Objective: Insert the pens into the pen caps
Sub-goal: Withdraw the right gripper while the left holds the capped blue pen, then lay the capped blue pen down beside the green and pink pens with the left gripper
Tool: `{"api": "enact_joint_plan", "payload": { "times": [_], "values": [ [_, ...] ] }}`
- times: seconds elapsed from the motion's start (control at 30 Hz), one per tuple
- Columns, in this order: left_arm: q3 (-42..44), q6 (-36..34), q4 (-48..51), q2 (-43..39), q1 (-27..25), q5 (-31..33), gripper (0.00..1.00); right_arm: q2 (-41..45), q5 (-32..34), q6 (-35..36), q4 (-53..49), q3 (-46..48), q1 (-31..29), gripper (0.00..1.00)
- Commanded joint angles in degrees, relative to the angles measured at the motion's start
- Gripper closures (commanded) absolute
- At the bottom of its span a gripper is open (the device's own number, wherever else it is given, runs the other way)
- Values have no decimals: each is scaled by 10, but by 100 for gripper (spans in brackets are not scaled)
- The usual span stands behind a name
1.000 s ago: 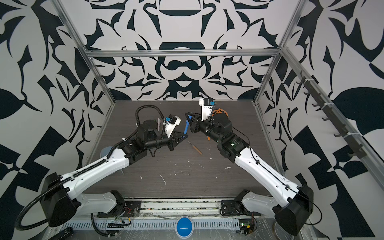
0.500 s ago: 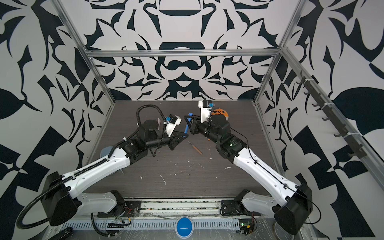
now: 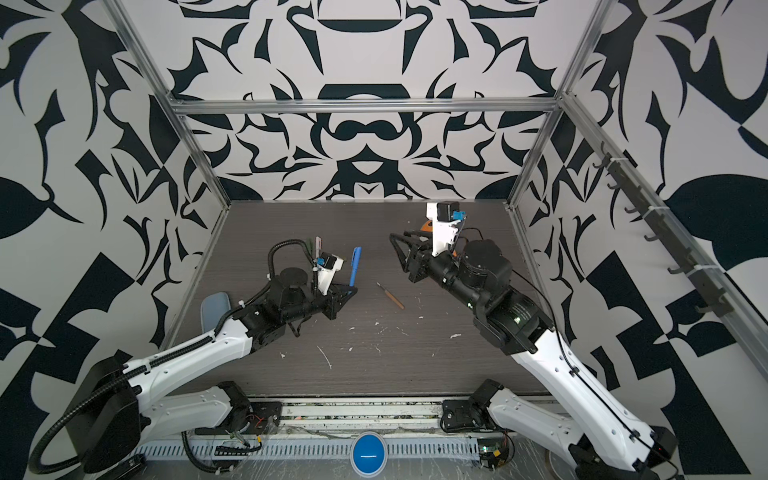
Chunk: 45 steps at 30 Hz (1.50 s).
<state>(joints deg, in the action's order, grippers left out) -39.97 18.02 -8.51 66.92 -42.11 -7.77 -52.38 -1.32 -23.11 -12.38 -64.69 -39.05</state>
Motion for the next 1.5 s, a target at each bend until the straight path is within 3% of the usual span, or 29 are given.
{"api": "enact_joint_plan", "payload": {
  "times": [0.0,0.17,0.37,0.47,0.67,0.8,1.47],
  "values": [
    [-80,32,75,19,39,37,100,-29,54,11,18,77,4,57],
    [-216,64,258,126,115,93,100,-72,84,-18,121,189,13,58],
    [-300,91,378,238,247,66,100,-106,147,-16,241,278,13,59],
    [-343,62,420,297,277,60,100,-96,178,-7,299,333,13,59],
    [-461,-4,527,439,290,89,100,-88,250,-13,321,382,13,59],
    [-512,-6,577,507,295,92,100,-73,267,-22,323,397,13,60],
    [-614,-17,616,607,302,83,95,-81,252,-26,321,392,13,60]
  ]
}}
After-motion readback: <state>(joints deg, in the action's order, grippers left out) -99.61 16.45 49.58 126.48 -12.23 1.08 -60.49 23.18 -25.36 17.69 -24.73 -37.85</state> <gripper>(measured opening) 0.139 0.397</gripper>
